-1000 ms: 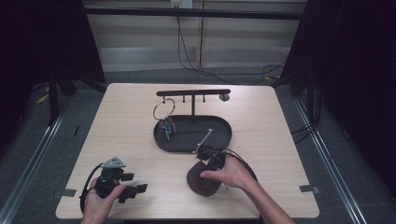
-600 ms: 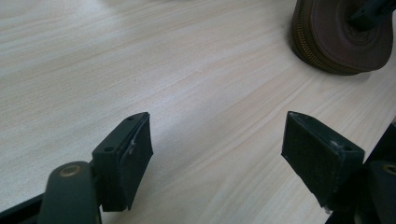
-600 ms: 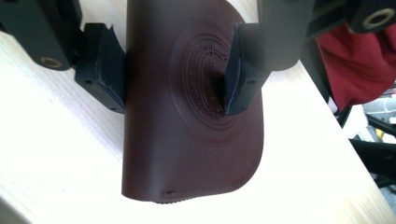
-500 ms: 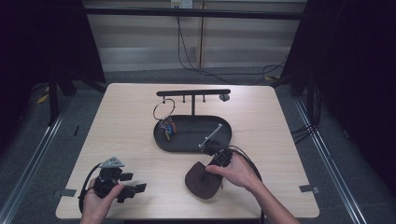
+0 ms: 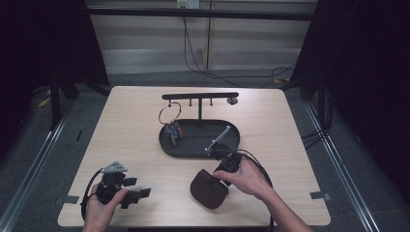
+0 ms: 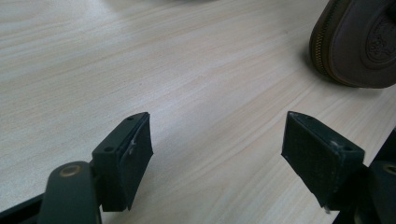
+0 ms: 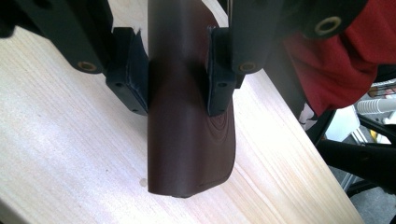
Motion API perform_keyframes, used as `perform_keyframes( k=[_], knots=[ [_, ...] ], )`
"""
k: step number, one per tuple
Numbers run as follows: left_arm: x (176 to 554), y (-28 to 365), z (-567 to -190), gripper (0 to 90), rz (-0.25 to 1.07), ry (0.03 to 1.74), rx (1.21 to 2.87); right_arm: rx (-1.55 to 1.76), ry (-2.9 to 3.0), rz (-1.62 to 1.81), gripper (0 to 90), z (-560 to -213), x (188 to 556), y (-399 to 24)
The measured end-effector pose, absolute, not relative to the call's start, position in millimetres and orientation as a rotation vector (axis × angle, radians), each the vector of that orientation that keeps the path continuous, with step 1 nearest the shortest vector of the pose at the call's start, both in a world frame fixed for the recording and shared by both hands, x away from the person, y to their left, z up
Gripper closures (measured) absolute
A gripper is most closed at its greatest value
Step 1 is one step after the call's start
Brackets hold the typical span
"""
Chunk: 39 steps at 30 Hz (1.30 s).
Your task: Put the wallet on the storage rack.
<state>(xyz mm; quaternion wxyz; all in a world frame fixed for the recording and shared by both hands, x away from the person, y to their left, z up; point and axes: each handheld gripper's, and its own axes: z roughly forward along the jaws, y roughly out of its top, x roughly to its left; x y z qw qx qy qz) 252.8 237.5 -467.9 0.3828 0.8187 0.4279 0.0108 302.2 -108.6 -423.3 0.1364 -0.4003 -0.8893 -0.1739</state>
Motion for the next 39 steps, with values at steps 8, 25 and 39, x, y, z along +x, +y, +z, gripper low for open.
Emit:
perform_keyframes(
  k=[8,25,39],
  knots=[
    [254.0,239.0,-468.3,24.0,0.029,1.102,2.076,-1.220,-2.561,-0.556,64.1,-415.7,304.9,-113.4],
    [253.7,238.4,-469.4,24.0,0.025,1.099,2.092,-1.408,-2.661,-0.462,64.2,-399.0,316.9,-122.0],
    [253.7,239.5,-469.5,24.0,0.023,1.098,2.092,-1.571,-2.582,-0.491,64.1,-386.0,336.0,-142.9]
  ],
)
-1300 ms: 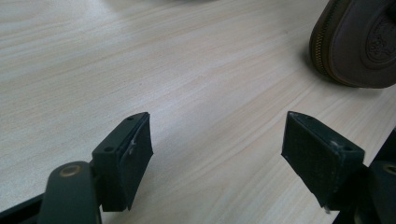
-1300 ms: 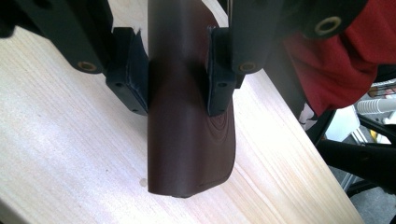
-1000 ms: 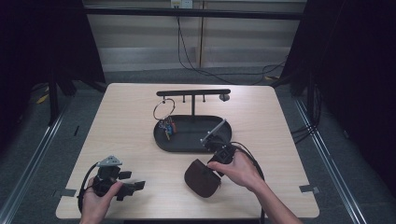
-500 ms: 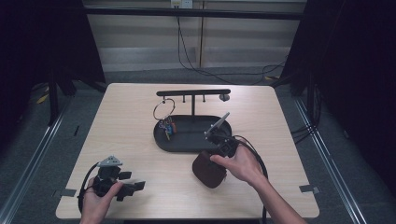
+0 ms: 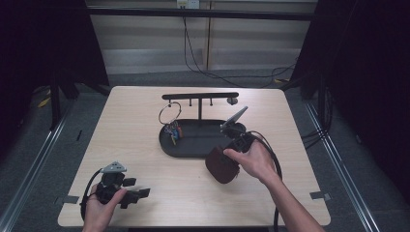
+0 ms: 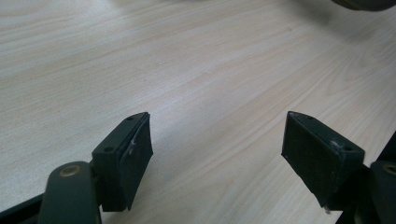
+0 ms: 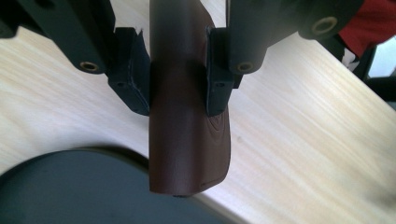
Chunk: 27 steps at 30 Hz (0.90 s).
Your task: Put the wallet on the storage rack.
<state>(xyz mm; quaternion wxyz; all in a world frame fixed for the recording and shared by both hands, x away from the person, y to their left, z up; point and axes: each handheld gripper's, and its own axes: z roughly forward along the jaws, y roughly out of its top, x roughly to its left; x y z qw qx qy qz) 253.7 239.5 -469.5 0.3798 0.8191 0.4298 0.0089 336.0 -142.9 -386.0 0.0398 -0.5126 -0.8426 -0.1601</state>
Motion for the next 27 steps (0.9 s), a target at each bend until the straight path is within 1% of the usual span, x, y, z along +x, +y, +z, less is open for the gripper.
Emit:
perform_keyframes(
  k=[3,14,27],
  knots=[
    [254.2,239.7,-469.5,24.0,0.019,1.098,2.096,-1.620,-2.588,-0.469,64.1,-384.1,341.1,-147.0],
    [254.1,240.3,-469.8,24.0,0.020,1.100,2.091,-1.716,-2.502,-0.555,64.0,-372.9,358.4,-160.4],
    [253.9,240.6,-469.3,23.9,0.012,1.095,2.090,-1.793,-2.417,-0.643,64.1,-372.8,376.2,-169.7]
  ],
)
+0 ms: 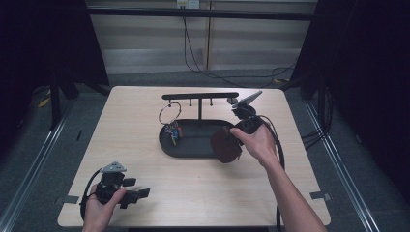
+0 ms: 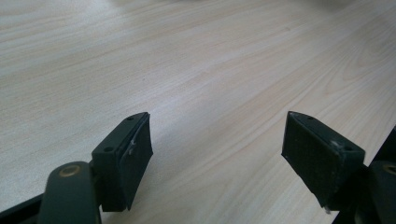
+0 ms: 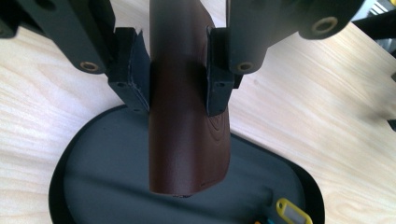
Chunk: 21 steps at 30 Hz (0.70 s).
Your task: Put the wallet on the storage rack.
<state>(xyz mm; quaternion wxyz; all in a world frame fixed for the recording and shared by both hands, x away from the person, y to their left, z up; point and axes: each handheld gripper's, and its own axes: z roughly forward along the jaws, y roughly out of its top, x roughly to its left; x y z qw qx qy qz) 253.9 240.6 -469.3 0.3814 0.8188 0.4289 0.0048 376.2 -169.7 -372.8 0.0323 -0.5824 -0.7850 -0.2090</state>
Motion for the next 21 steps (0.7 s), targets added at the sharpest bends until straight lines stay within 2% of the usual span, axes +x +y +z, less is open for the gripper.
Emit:
perform_keyframes(
  k=[21],
  knots=[
    [253.8,241.5,-469.2,23.9,0.013,1.090,2.095,-1.893,-2.262,-0.775,63.9,-384.7,396.6,-180.2]
  ],
)
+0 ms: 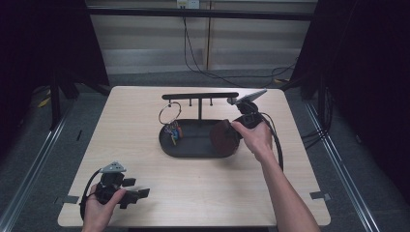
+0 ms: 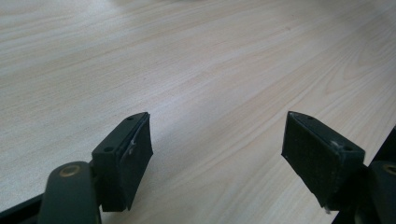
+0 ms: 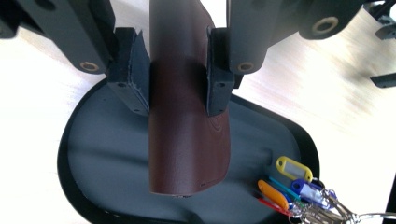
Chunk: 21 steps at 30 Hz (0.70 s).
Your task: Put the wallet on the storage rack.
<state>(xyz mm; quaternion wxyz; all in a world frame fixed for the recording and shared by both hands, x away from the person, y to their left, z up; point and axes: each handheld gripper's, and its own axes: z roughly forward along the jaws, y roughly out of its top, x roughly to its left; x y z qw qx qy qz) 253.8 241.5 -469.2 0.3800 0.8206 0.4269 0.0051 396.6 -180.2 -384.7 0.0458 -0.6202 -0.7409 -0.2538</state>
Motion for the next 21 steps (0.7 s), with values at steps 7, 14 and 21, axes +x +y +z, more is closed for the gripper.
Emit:
perform_keyframes(
  k=[7,14,21],
  knots=[
    [253.5,241.6,-469.2,24.0,0.016,1.092,2.102,-1.927,-2.228,-0.799,63.8,-392.5,400.2,-184.9],
    [253.1,241.8,-468.5,24.1,0.018,1.090,2.095,-1.954,-2.212,-0.839,63.9,-402.8,407.1,-190.7],
    [253.0,242.6,-468.6,24.0,0.022,1.095,2.088,-1.982,-2.173,-0.852,63.8,-413.8,412.0,-191.0]
  ],
)
